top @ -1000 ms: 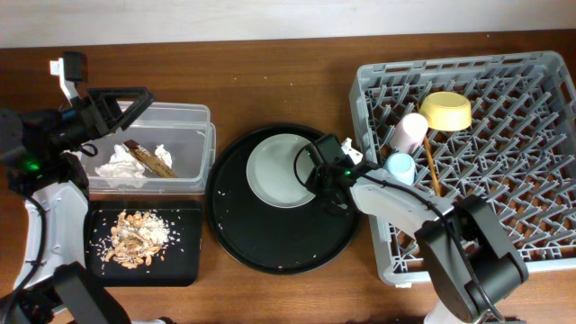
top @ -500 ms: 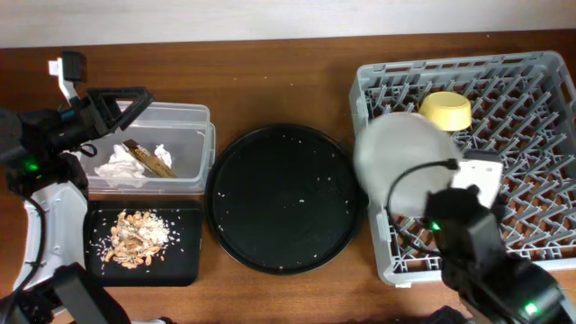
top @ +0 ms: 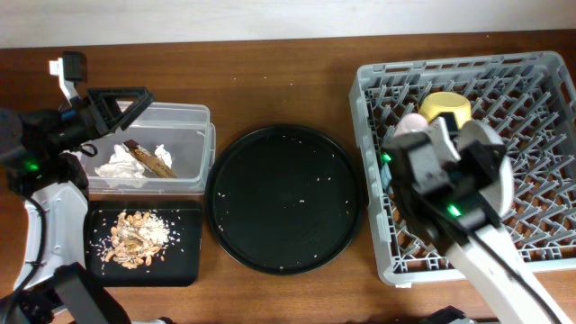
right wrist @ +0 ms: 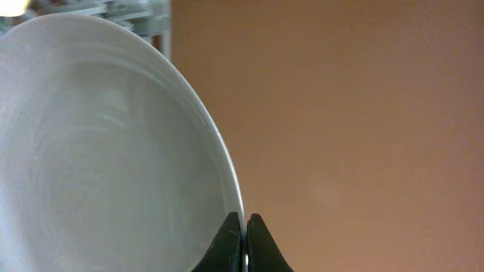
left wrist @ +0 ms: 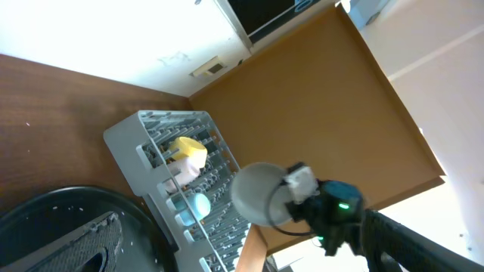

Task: Sort waste into correct bins and load items into the dishwasher rack
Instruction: 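Stand the white plate upright in the rack and release it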

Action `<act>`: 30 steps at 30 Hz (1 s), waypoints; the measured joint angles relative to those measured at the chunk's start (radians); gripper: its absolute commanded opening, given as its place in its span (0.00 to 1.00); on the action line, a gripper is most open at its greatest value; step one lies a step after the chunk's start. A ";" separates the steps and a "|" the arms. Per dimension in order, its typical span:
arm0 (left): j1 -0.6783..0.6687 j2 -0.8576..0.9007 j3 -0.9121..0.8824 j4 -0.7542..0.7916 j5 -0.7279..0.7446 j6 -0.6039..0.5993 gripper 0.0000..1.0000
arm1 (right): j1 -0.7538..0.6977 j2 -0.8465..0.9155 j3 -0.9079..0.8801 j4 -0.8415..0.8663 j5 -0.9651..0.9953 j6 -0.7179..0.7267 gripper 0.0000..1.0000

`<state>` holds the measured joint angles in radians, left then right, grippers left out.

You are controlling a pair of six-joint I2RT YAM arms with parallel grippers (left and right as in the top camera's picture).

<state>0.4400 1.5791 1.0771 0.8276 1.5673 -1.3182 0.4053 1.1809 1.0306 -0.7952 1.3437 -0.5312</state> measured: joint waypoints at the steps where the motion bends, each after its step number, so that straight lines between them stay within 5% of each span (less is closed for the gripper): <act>1: 0.000 0.000 0.000 0.000 0.000 0.000 0.99 | -0.004 0.076 0.000 0.004 -0.046 0.002 0.04; 3: 0.000 0.000 0.000 0.000 0.000 0.000 0.99 | -0.004 0.169 0.000 0.003 -0.121 0.032 0.04; 5: 0.000 0.000 0.000 0.000 0.000 0.000 0.99 | -0.004 0.185 0.000 0.003 -0.220 0.060 0.50; 6: 0.000 0.000 0.000 0.000 0.000 0.000 0.99 | -0.004 0.185 0.000 0.002 -0.247 0.062 0.82; 7: 0.000 0.000 0.000 0.000 0.000 0.000 0.99 | -0.004 0.185 0.000 0.002 -0.271 0.065 0.98; 15: 0.000 0.000 0.000 0.000 0.000 0.000 0.99 | -0.009 0.181 0.000 -0.014 -0.404 0.259 0.98; 20: 0.000 0.000 0.000 0.000 0.000 0.000 0.99 | -0.258 0.105 0.003 -0.058 -0.748 0.511 0.98; 23: 0.000 0.000 0.000 0.000 0.000 0.000 0.99 | -0.363 0.064 0.042 -0.055 -1.106 0.554 0.98; 30: 0.000 0.000 0.000 0.000 0.000 0.000 0.99 | -0.374 0.038 0.230 -0.080 -1.193 0.560 0.98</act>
<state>0.4400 1.5791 1.0771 0.8272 1.5677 -1.3182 0.0315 1.2186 1.2610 -0.8753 0.1509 0.0284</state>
